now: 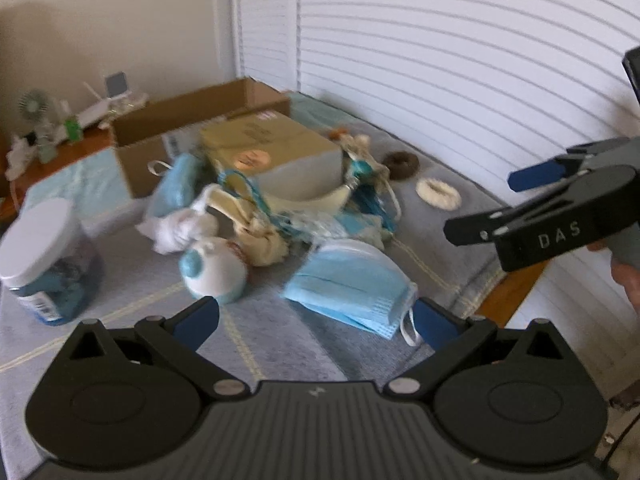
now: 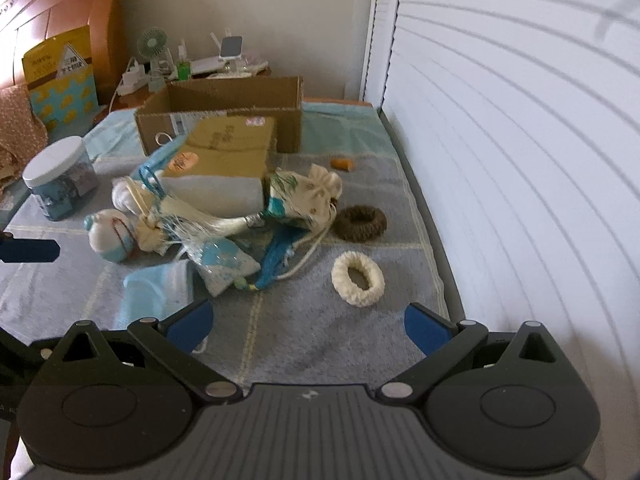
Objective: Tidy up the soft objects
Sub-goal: 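Move the left tool to the blue face mask while the right tool approaches the cream ring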
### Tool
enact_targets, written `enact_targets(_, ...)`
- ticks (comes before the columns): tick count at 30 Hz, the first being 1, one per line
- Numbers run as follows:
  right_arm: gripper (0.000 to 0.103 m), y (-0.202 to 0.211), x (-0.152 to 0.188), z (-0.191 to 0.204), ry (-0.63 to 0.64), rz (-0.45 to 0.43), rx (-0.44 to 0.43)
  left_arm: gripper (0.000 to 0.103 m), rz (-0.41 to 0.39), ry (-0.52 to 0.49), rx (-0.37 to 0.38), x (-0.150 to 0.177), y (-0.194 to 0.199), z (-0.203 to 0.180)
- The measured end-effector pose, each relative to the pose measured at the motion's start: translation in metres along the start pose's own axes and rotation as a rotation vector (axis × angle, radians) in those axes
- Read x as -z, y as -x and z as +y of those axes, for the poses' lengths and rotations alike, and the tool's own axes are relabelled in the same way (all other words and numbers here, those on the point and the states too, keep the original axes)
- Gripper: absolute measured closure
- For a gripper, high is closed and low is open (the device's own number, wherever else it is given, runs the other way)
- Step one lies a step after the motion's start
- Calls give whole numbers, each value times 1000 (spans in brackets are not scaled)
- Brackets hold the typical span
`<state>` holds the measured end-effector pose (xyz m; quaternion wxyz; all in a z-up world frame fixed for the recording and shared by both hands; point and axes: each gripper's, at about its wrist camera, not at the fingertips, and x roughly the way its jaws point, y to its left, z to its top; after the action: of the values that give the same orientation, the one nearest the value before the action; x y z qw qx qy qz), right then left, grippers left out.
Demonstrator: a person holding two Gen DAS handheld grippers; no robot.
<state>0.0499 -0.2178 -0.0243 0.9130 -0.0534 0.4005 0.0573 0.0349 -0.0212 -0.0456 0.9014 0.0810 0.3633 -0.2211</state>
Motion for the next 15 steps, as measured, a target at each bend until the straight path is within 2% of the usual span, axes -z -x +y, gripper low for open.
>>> enact_targets(9, 0, -19, 5, -15, -19, 44, -10, 1, 50, -58, 79, -11, -37, -3)
enact_targets(15, 0, -27, 6, -21, -34, 58, -21, 3, 69, -90, 97, -14, -55, -4)
